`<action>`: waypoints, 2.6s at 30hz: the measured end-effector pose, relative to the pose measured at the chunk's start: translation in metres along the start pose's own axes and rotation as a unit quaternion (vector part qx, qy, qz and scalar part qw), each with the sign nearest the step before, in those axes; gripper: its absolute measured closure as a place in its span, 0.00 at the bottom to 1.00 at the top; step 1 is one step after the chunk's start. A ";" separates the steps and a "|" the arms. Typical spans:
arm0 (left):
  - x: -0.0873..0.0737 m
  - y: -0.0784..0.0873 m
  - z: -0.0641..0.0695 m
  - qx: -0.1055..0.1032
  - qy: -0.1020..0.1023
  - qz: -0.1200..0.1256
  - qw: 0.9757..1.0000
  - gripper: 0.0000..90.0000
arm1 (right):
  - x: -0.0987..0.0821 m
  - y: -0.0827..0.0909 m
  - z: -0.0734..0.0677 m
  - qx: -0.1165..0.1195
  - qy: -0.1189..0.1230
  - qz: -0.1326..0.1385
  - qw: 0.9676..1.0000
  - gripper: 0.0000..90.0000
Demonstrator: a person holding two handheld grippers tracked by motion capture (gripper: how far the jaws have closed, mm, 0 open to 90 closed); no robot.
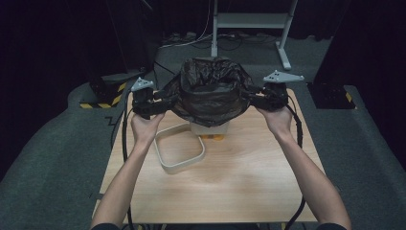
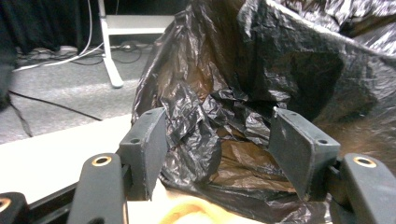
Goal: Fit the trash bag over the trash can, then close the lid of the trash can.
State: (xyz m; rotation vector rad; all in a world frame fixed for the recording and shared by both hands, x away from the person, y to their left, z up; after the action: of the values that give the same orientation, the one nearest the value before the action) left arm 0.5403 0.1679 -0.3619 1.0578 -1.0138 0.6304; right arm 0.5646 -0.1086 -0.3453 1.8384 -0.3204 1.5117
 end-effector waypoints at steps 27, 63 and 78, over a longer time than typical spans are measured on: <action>-0.018 0.018 0.000 -0.020 0.011 0.011 1.000 0.47 | -0.025 0.057 0.031 -0.033 -0.044 0.054 0.997 0.61; -0.069 0.025 -0.013 0.003 -0.008 0.005 1.000 0.46 | -0.085 0.051 0.034 -0.055 -0.072 0.027 0.996 0.62; -0.095 0.016 -0.032 0.039 0.009 -0.017 0.999 0.44 | -0.116 0.048 0.046 -0.071 -0.097 0.034 0.992 0.65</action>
State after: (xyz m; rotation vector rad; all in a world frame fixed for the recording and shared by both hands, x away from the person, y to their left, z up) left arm 0.4982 0.2075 -0.4456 1.1340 -0.9596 0.6543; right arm 0.5379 -0.2018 -0.4371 1.8783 -0.5736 1.3201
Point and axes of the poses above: each handheld gripper's, and its own axes: y roughly backward along the jaws, x roughly out of its top, z roughly to its right, the point moved 10 cm from there along -y, roughly forward along the jaws, and after that the axes turned 7 degrees about x, right-handed, at the moved point
